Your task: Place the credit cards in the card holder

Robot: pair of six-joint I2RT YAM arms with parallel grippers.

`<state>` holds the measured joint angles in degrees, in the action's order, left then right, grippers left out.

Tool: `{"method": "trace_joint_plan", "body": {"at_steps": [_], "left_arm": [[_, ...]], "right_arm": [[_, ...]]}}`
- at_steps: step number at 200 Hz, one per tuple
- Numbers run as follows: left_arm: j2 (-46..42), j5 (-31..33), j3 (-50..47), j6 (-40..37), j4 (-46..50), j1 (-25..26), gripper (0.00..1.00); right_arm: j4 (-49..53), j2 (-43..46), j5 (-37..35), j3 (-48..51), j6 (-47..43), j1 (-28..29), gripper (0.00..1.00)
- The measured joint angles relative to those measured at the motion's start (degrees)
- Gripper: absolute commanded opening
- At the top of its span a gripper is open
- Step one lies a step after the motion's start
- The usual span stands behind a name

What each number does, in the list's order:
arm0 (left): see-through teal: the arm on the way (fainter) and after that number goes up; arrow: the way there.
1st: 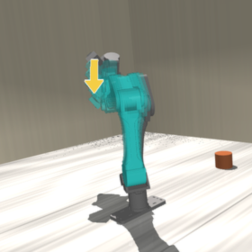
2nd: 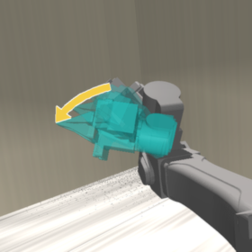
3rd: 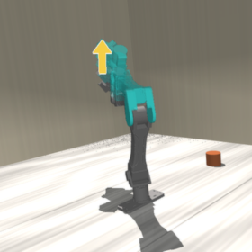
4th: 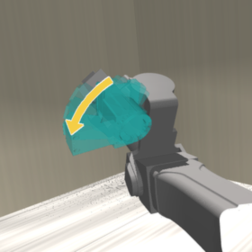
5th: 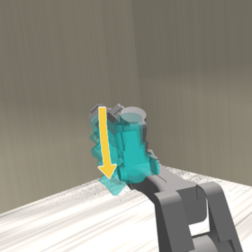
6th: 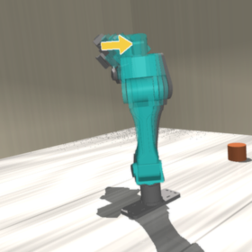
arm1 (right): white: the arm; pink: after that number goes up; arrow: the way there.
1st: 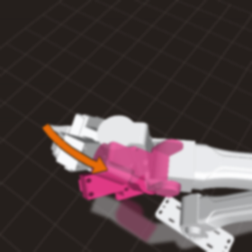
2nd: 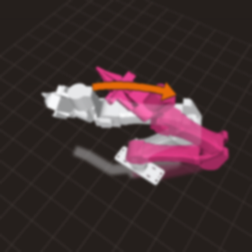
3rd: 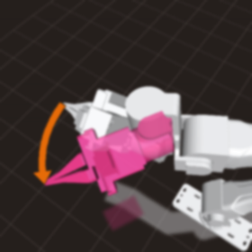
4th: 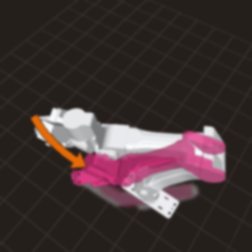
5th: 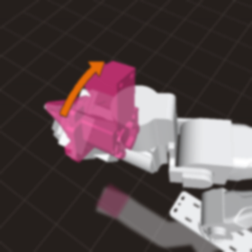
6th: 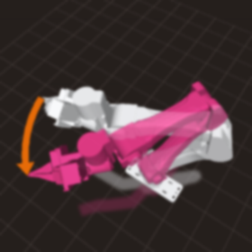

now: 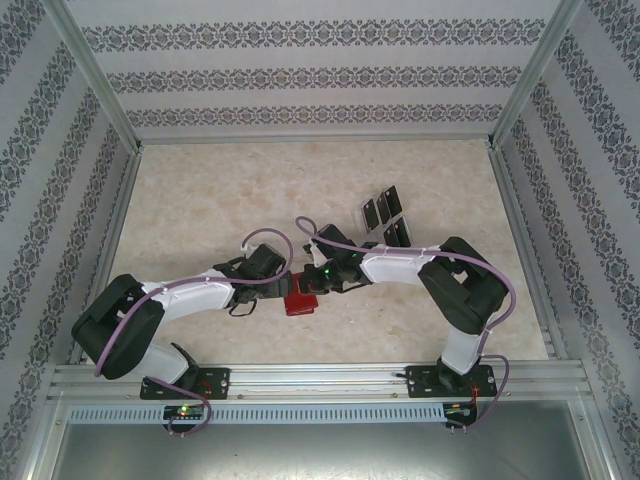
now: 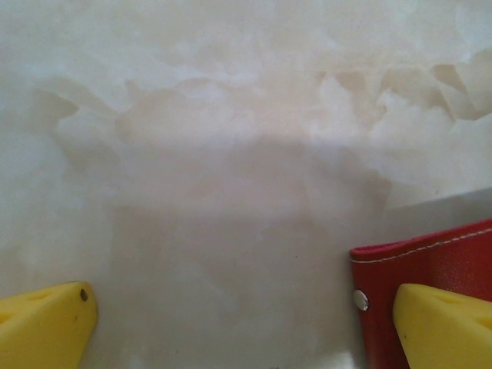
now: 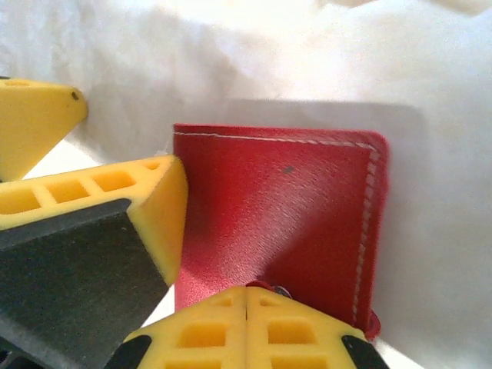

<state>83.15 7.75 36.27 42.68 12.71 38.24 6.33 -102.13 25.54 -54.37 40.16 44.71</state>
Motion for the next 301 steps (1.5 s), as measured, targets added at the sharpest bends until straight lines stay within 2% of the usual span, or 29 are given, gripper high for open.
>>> {"method": "trace_joint_plan", "body": {"at_steps": [47,150,301], "left_arm": [[0.1,0.0,0.0,0.0,0.0,0.0,1.0],[0.2,0.1,0.0,0.0,-0.1,0.0,1.0],[0.3,0.2,0.1,0.0,-0.1,0.0,1.0]], "right_arm": [[4.2,1.1,-2.2,-2.7,0.0,-0.3,0.0],[5.5,1.1,-2.7,-3.8,0.0,1.9,0.0],[1.2,-1.0,-2.6,-1.9,0.4,2.1,0.0]]}}
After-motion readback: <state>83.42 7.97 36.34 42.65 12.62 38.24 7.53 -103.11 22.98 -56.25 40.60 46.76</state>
